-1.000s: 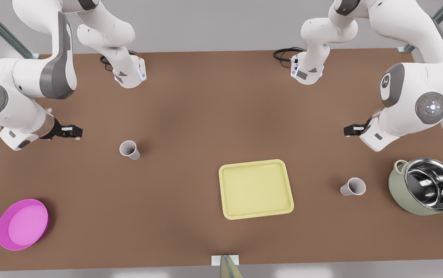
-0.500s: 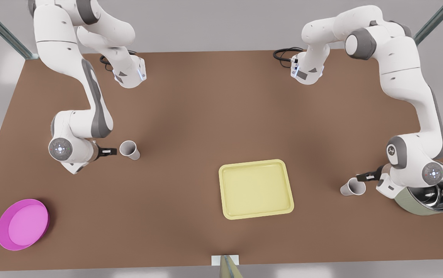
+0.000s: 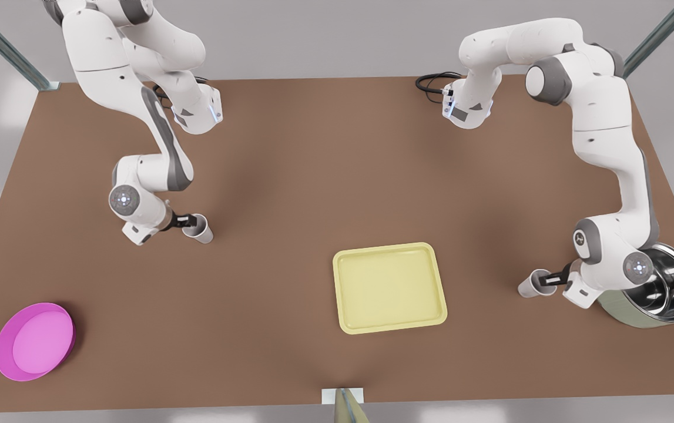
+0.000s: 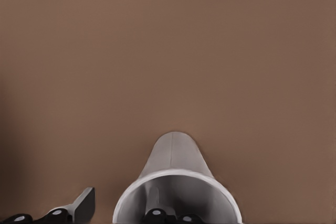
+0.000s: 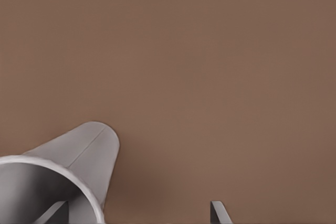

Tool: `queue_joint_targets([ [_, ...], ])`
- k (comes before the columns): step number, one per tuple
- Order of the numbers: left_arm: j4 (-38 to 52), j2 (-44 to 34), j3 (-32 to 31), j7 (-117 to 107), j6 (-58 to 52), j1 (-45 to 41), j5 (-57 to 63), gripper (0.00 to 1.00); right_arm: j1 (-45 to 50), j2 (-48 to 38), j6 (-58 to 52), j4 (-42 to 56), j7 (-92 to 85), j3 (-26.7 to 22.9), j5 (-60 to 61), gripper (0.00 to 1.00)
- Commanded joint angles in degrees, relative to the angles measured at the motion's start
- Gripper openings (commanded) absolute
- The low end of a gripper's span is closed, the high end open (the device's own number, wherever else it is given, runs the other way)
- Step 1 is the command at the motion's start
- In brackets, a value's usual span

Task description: Use both arms to respectively pick up the white IKEA cups from the middle-left and middle-right positions, then place the white IKEA cups onto the middle-middle tray, ensuring that the cups remain upright and do not tip over

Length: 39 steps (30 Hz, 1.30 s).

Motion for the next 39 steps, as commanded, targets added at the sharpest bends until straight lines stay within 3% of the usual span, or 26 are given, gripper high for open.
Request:
queue_joint_targets([
  [1,0.0,-0.2,-0.1,-1.9,0.1,-0.1,-2.1,0.25,0.0,1.0,4.3,0.2,0.4,0.0,0.2,1.00],
  [5,0.0,-0.5,-0.2,-1.8,-1.1,-1.0,-4.0,0.21,0.1,2.6,4.8,0.5,0.9,0.0,1.9,0.99],
  [8,0.0,-5.7,-0.1,-5.6,-2.9,-4.6,-3.6,0.21,0.3,2.6,4.7,0.6,0.5,0.0,1.9,0.45],
  [9,0.1,-7.2,0.0,-9.8,-4.1,-7.3,-3.6,0.21,0.3,2.6,4.2,1.1,0.5,0.1,1.9,0.34],
  [10,2.2,-6.4,-0.6,-14.0,-6.9,-9.2,-3.7,0.21,0.4,2.6,3.9,1.7,0.4,0.1,1.9,0.29],
  [12,2.8,-5.2,-8.7,-19.6,-7.7,-9.5,-3.9,0.21,0.8,2.6,3.8,2.4,-0.1,0.0,1.8,0.21],
  [14,2.8,-4.0,-12.5,-23.5,-9.5,-11.1,-3.7,0.21,1.1,2.6,3.7,2.6,-0.1,0.1,1.8,0.21],
  [20,2.8,-0.5,-13.2,-35.1,-3.3,-17.0,-3.6,0.21,5.4,2.6,-0.2,12.5,0.2,0.8,2.5,0.21],
  [23,2.9,2.3,-14.2,-37.3,-0.3,-18.1,-3.5,0.21,12.7,9.7,0.0,23.2,1.2,0.7,12.0,0.21],
  [27,2.8,3.6,-14.2,-37.3,0.1,-18.7,-3.3,0.21,21.3,19.3,0.1,38.1,18.1,0.8,12.0,0.21],
  [28,2.8,3.7,-14.2,-37.3,0.4,-18.8,-3.3,0.25,22.1,21.8,0.1,41.4,19.6,1.6,12.0,0.21],
  [31,2.8,3.5,-14.2,-37.3,0.3,-18.7,-3.3,0.88,25.9,30.1,0.2,54.0,20.8,2.4,11.6,0.21],
  [32,2.8,3.5,-14.2,-37.3,0.3,-18.6,-3.4,1.00,27.2,32.6,0.2,57.3,20.8,2.4,11.8,0.21],
  [39,2.8,-2.8,-13.8,-37.2,-8.7,-17.2,-3.3,1.00,30.9,43.4,3.9,69.7,21.4,3.2,12.1,0.21],
])
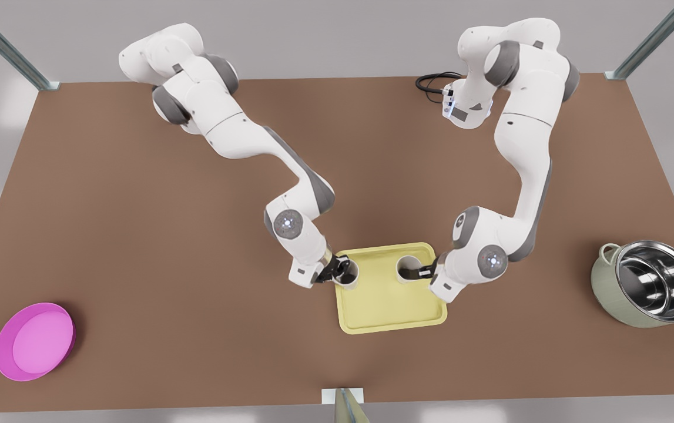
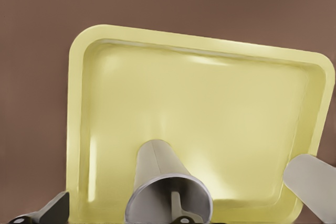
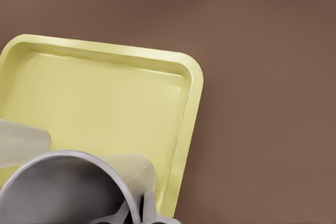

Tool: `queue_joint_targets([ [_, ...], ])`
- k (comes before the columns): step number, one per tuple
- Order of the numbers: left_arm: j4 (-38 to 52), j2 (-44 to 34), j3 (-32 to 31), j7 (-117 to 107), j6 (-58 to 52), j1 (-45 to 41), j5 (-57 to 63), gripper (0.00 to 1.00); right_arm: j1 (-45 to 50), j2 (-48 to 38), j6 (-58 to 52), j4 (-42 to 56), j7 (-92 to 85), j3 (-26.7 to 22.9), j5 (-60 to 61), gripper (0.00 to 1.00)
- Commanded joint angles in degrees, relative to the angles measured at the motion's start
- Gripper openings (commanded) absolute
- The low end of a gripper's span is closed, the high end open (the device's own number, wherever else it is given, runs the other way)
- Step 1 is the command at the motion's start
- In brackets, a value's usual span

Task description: Use both arms to respectively pick up the white IKEA cups from the middle-left and middle-right positions, then place the white IKEA cups onto the middle-middle tray, ensuring that the cups remain upright and do not tip over

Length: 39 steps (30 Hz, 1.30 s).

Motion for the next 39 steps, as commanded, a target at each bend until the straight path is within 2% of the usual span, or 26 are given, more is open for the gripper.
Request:
queue_joint_targets([
  [1,0.4,-2.9,0.1,-9.6,-9.9,0.3,1.2,1.00,0.0,0.9,2.0,0.8,10.8,0.2,-0.2,0.21],
  [2,3.1,-5.7,-0.4,-9.4,-20.6,2.2,4.9,1.00,0.1,1.4,2.0,0.6,10.8,0.2,-0.2,0.21],
  [4,11.9,-9.7,-0.4,-9.1,-35.0,4.9,5.2,1.00,0.3,1.4,2.0,-0.2,10.8,0.2,-0.1,0.21],
  [5,15.2,-12.6,-0.1,-2.2,-42.0,5.7,7.5,1.00,0.6,1.4,2.0,-0.3,10.8,0.2,0.0,0.21],
  [7,14.7,-19.4,1.9,20.5,-47.5,7.1,12.7,1.00,0.7,1.5,1.9,-0.4,10.8,0.2,0.0,0.21],
  [8,3.3,-27.8,9.3,24.6,-40.2,2.3,12.4,1.00,0.7,1.4,2.0,-0.9,10.8,0.2,0.0,0.61],
  [9,3.5,-27.2,9.5,24.3,-42.5,1.4,12.2,1.00,1.2,1.4,2.1,-1.5,10.3,0.2,-0.8,1.00],
  [18,3.8,-25.8,9.5,24.5,-43.1,3.6,8.6,1.00,0.8,-0.1,1.5,-1.8,10.0,0.1,-0.8,1.00],
  [20,3.8,-25.8,9.5,24.5,-43.1,4.2,8.6,1.00,0.6,-9.5,0.4,-11.6,10.1,0.1,-0.6,1.00],
  [21,3.8,-25.8,9.5,24.5,-43.1,4.1,8.6,1.00,0.0,-16.0,-4.9,-16.3,10.2,0.1,-0.5,1.00],
  [23,3.8,-25.8,9.5,24.5,-43.1,4.1,8.6,1.00,-3.6,-23.0,-23.8,-17.3,10.1,0.1,-0.6,1.00],
  [24,3.8,-25.8,9.5,24.5,-43.1,4.2,8.6,1.00,-8.8,-25.4,-36.9,-17.3,8.7,0.1,-0.8,1.00],
  [25,3.7,-25.8,9.5,24.5,-43.1,4.2,8.6,1.00,-18.1,-26.3,-47.8,-17.2,-1.4,0.0,-1.5,1.00],
  [26,3.7,-25.8,9.5,24.5,-43.1,4.2,8.6,1.00,-24.7,-24.8,-50.0,-17.0,-11.0,-2.6,-6.1,1.00],
  [27,3.7,-25.8,9.5,24.5,-43.1,4.2,8.6,1.00,-25.2,-24.9,-50.0,-16.6,-11.7,-6.7,-10.2,1.00],
  [29,3.6,-25.8,9.5,24.6,-43.1,4.2,8.6,1.00,-26.9,-29.1,-50.0,-15.8,-16.0,-10.2,-11.6,1.00],
  [34,3.6,-25.8,9.5,24.6,-43.1,4.2,8.6,1.00,-26.2,-44.4,-51.4,-21.1,-16.8,-10.2,-14.2,1.00],
  [39,3.6,-25.8,9.5,24.6,-43.1,4.6,8.6,1.00,-26.3,-47.0,-53.2,-22.8,-16.7,-10.2,-13.8,1.00],
])
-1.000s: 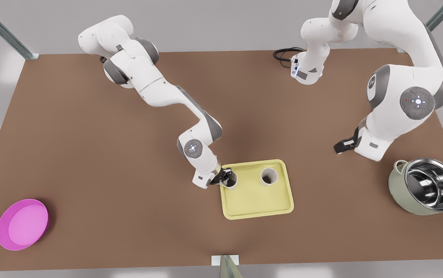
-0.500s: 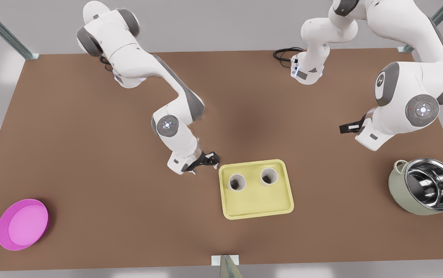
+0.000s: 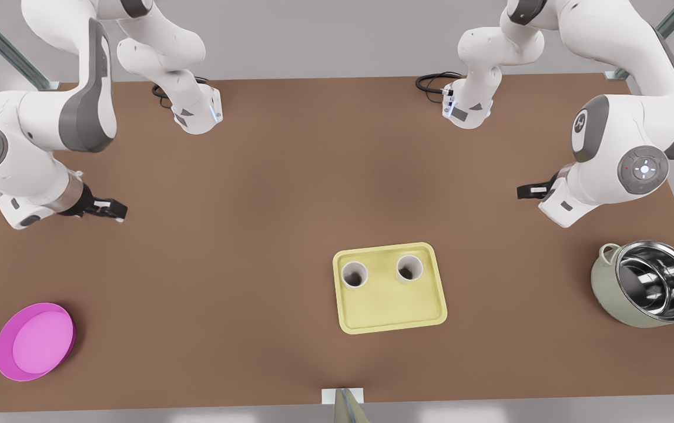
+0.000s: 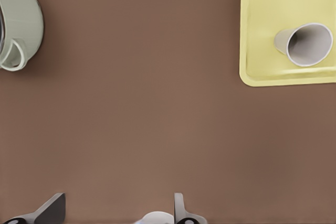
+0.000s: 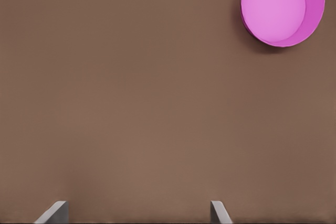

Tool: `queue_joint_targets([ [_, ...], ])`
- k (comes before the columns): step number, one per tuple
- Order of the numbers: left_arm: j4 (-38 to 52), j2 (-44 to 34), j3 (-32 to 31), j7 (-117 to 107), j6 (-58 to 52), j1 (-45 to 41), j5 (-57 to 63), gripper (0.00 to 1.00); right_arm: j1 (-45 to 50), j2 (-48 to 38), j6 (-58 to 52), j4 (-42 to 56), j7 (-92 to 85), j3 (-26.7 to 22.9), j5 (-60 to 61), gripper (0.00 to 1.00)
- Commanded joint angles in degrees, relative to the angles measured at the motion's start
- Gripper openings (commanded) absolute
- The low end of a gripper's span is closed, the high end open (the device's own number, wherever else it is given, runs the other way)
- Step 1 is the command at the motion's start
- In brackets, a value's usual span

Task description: Use both arms to respectively pick up the white IKEA cups from the middle-left and middle-right positions, then place the white IKEA cups onto the middle-middle tray, ensuring that the cups remain upright and do not tip over

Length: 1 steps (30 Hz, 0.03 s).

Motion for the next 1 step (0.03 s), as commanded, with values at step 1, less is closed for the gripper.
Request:
queue_joint_targets([
  [1,0.0,-0.1,0.0,4.1,-0.3,0.3,0.0,1.00,0.0,-0.2,-4.3,-0.1,-11.8,0.0,-0.2,1.00],
])
